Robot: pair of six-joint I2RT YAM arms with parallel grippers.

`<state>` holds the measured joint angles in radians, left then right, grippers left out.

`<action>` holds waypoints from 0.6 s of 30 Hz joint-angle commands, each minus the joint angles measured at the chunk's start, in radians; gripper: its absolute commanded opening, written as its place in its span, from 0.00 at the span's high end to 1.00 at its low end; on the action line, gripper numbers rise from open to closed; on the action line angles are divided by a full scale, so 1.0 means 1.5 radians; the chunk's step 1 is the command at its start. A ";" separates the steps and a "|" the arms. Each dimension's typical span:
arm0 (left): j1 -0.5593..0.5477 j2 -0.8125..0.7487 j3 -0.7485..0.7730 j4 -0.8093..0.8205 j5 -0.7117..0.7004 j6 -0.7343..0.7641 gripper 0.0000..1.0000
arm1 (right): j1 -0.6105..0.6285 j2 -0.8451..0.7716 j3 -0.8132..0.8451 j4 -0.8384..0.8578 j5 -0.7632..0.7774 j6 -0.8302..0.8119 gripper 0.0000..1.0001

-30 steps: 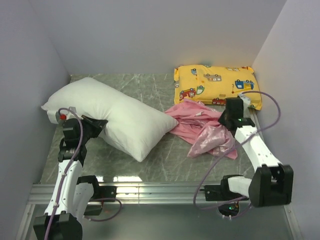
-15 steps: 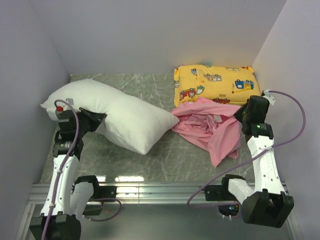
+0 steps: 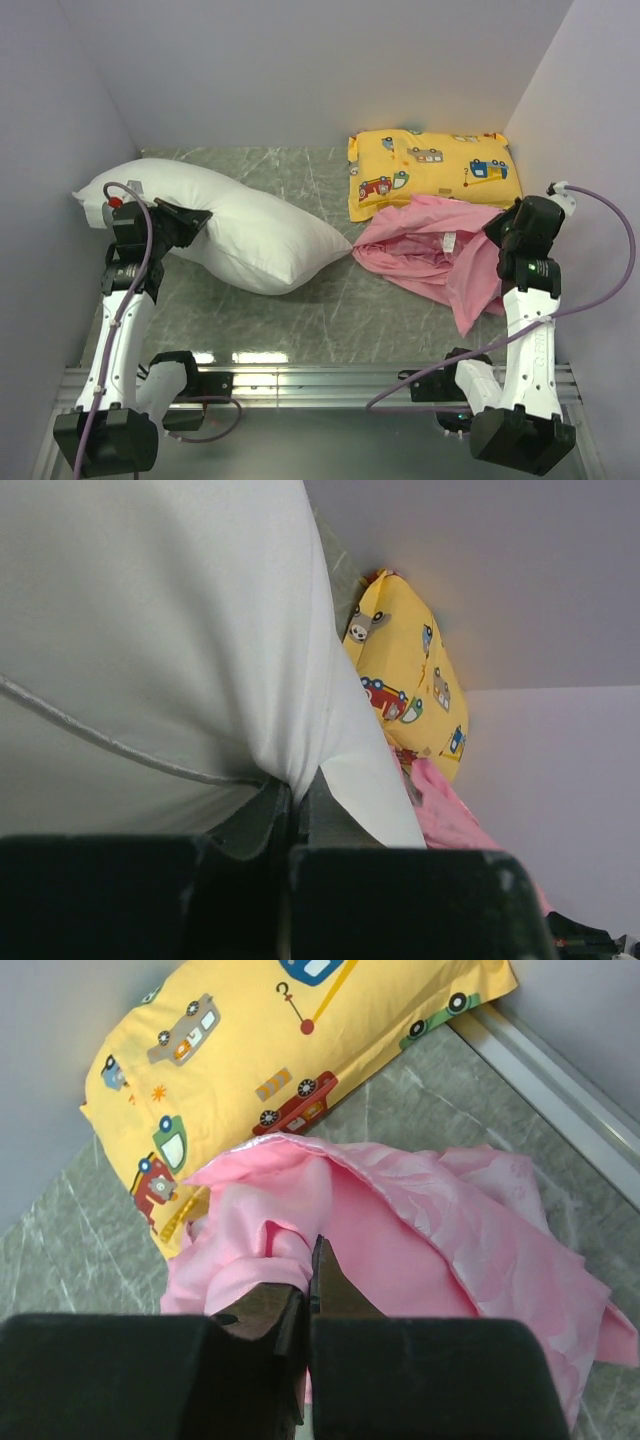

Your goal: Remove the pillowcase from the pillow

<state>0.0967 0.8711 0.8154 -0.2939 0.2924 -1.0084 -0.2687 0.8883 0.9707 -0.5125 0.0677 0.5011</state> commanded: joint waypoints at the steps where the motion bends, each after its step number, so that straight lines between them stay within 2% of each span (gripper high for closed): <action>1: 0.000 0.006 0.018 0.146 0.015 -0.028 1.00 | -0.001 -0.029 0.016 0.014 -0.034 0.004 1.00; 3: -0.003 0.007 -0.017 0.180 0.024 -0.046 1.00 | 0.005 -0.039 0.003 0.028 -0.081 0.014 1.00; 5: -0.013 -0.006 -0.089 0.213 0.027 -0.060 1.00 | 0.061 -0.049 -0.034 0.060 -0.116 0.032 1.00; 7: -0.049 -0.016 -0.144 0.220 0.008 -0.055 1.00 | 0.136 -0.051 -0.080 0.074 -0.067 0.041 1.00; 8: -0.060 -0.024 -0.159 0.213 -0.017 -0.049 1.00 | 0.222 -0.055 -0.101 0.092 -0.011 0.056 1.00; 9: -0.086 -0.028 -0.185 0.198 -0.026 -0.038 1.00 | 0.254 -0.057 -0.126 0.107 0.000 0.066 1.00; 11: -0.092 -0.053 -0.212 0.178 -0.039 -0.029 0.99 | 0.339 -0.066 -0.217 0.166 0.022 0.105 1.00; 14: -0.092 -0.098 -0.257 0.141 -0.051 -0.015 0.99 | 0.425 -0.048 -0.334 0.244 0.065 0.158 1.00; 15: -0.094 -0.108 -0.263 0.129 -0.060 -0.002 0.89 | 0.472 -0.033 -0.351 0.258 0.072 0.164 1.00; 17: -0.094 -0.134 -0.258 0.080 -0.071 0.018 0.73 | 0.508 0.017 -0.370 0.261 0.094 0.172 0.95; 18: -0.094 -0.141 -0.250 0.061 -0.077 0.044 0.57 | 0.520 0.029 -0.367 0.256 0.105 0.170 0.92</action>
<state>-0.0402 0.6941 0.4316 -0.1268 0.2245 -1.0264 0.4591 0.8848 0.4141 -0.2390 0.1234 0.6998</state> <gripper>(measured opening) 0.375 0.070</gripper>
